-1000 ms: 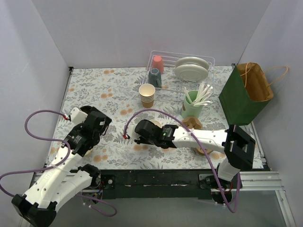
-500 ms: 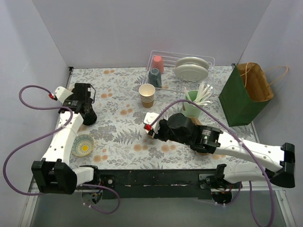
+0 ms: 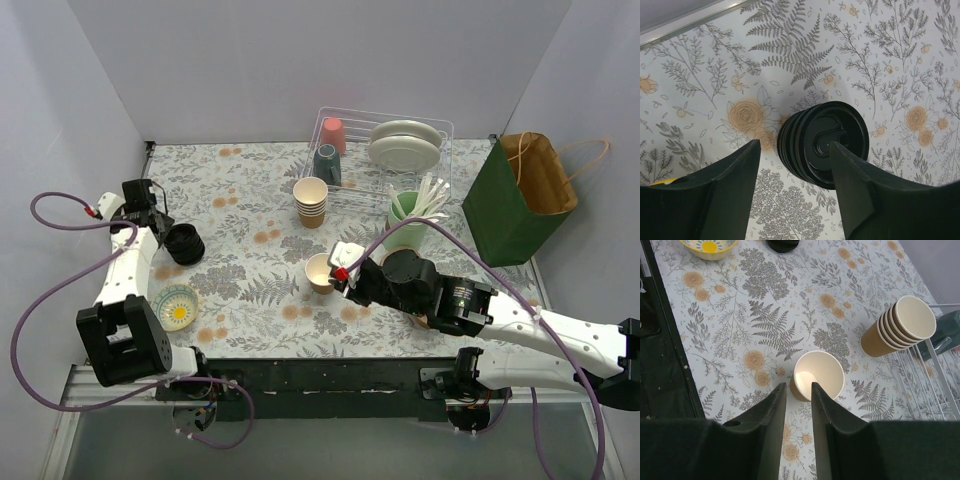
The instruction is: Pack the takeout coffee
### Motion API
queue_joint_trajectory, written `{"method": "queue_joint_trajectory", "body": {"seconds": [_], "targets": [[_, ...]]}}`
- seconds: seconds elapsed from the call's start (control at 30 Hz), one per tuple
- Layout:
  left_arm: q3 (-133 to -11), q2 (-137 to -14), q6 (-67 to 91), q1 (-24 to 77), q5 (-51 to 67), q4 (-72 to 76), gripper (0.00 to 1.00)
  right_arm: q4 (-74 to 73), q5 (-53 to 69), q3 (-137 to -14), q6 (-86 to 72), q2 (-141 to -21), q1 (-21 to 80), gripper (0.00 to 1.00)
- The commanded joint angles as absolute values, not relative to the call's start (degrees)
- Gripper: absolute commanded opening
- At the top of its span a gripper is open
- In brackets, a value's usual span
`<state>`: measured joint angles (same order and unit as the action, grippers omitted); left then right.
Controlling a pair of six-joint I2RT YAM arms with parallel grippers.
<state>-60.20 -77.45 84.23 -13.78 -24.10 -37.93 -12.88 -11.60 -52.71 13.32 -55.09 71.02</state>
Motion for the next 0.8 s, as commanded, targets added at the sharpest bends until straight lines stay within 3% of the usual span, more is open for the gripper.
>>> {"method": "queue_joint_trajectory", "body": {"seconds": [0.0, 0.37, 0.5, 0.77], "targets": [[-59.77, -79.0, 80.95, -14.24, -20.83, -32.78, 0.53, -9.93, -11.51, -52.65, 12.65, -54.23, 71.37, 0.34], [-59.68, -84.37, 80.07, -14.41, -18.02, -30.68, 0.44, -10.81, -13.8, -52.73, 14.68, -55.02, 71.37, 0.34], [-59.94, -85.6, 79.28, -14.5, -18.37, -30.67, 0.33, -10.28, -14.15, -52.56, 15.2, -55.28, 71.37, 0.34], [-60.29, -85.34, 78.84, -14.41, -18.81, -31.29, 0.24, -10.46, -14.94, -52.47, 15.82, -56.16, 71.37, 0.34]]}}
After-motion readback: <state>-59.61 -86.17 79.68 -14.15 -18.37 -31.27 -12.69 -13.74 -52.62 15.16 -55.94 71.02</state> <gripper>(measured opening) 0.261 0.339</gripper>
